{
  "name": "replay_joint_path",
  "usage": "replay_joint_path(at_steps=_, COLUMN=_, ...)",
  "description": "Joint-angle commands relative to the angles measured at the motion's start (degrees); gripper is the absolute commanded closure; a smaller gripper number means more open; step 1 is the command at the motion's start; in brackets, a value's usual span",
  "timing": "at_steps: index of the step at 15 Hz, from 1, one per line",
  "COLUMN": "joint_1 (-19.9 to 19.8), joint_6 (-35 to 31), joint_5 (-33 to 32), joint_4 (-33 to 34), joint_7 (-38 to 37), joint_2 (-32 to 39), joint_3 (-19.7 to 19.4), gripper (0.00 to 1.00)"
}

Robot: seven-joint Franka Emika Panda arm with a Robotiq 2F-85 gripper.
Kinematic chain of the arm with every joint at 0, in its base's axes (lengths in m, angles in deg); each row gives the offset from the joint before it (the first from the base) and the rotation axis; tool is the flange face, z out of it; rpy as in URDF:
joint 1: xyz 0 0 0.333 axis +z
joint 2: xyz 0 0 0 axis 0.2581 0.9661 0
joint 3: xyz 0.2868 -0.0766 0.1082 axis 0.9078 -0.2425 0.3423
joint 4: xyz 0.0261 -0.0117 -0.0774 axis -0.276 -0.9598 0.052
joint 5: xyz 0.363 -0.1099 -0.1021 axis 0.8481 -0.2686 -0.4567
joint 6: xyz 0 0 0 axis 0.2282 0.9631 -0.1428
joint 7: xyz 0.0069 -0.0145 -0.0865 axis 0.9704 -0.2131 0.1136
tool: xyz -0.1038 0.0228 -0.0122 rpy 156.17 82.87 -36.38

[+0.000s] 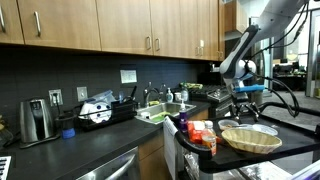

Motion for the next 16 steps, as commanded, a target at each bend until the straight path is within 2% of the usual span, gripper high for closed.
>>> replay_joint_path(at_steps=1, joint_1=-0.75, joint_6=-4.54, joint_5=6.71, joint_4=-7.42, joint_7=0.40, joint_2=-7.85, joint_3=-0.44, gripper=0.00)
replay_joint_path(at_steps=8, joint_1=2.30, joint_6=-22.93, joint_5=20.74, joint_4=-15.06, joint_7=-6.20, joint_2=-10.19, joint_3=3.07, gripper=0.00)
replay_joint_path(at_steps=11, joint_1=3.46, joint_6=-29.39, joint_5=23.78, joint_4=-13.50, joint_7=-10.69, joint_2=-7.15, joint_3=4.41, gripper=0.00)
replay_joint_path(at_steps=16, joint_1=4.11, joint_6=-30.50, joint_5=26.96, joint_4=-13.03, joint_7=-17.23, joint_2=-7.98, joint_3=4.96, gripper=0.00)
